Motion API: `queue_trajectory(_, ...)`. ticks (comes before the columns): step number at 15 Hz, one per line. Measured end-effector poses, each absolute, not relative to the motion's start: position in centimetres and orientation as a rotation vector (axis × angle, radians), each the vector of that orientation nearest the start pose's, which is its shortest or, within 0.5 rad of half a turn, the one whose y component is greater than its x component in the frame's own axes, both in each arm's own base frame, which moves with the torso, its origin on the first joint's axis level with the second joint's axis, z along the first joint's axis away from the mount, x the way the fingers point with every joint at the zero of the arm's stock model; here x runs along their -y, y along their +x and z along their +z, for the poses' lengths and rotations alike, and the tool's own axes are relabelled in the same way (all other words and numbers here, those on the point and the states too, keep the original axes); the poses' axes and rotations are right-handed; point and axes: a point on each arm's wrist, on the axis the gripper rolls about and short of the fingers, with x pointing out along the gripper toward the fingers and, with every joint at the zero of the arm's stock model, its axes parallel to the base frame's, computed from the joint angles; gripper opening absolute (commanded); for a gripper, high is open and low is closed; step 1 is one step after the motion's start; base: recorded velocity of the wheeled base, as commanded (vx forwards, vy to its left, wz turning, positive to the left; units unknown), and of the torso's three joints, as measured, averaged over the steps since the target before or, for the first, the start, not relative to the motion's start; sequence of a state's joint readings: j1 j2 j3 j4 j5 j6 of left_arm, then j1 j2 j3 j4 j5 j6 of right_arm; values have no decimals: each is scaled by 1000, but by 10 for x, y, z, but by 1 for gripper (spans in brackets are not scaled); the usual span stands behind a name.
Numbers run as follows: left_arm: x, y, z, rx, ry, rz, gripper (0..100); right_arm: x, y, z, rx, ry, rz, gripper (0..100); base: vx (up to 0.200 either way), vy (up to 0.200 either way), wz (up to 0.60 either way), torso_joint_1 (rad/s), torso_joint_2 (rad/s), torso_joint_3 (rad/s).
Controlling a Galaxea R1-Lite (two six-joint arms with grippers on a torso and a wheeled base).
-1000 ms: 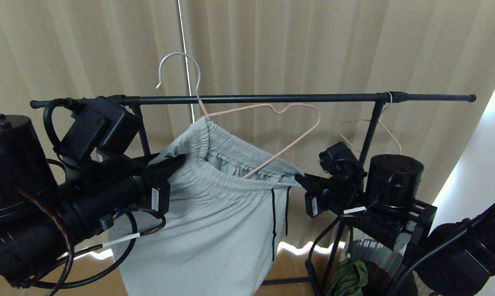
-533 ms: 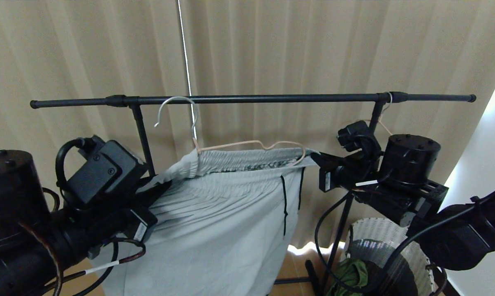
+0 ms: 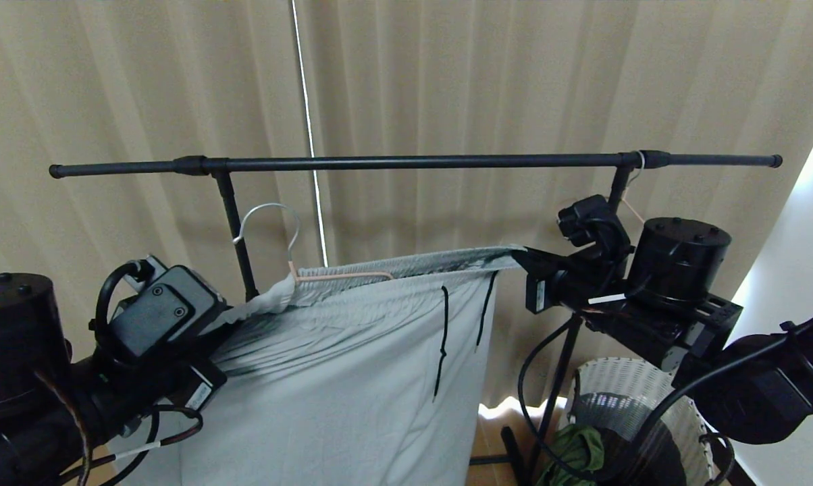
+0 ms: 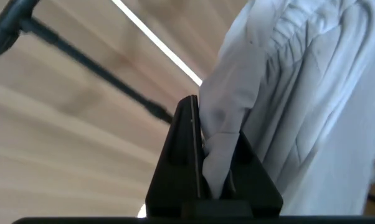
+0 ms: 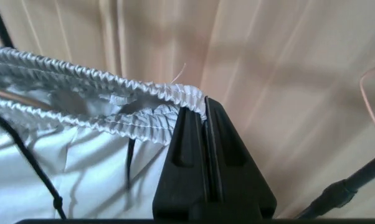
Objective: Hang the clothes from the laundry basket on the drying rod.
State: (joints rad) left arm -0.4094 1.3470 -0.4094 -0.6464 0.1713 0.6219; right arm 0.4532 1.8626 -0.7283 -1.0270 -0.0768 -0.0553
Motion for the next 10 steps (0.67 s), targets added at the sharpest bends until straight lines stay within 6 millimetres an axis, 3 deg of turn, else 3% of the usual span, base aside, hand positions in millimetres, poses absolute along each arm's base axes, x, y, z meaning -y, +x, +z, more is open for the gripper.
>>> queue_trajectory(3,73,185,166,-230,691,-241,0,-158,281,149,-103,-87,445,0,0,0,0,0,0,0)
queue_trajectory(9,83,193,168,-251,557,-190,0,-205,227,141,-135,-117,667,0,0,0,0,0,0,0)
queue_trajectory(10,86,195,169,-247,534,-191,0,-211,220,139,-142,-125,699,100,0,0,0,0,0,0)
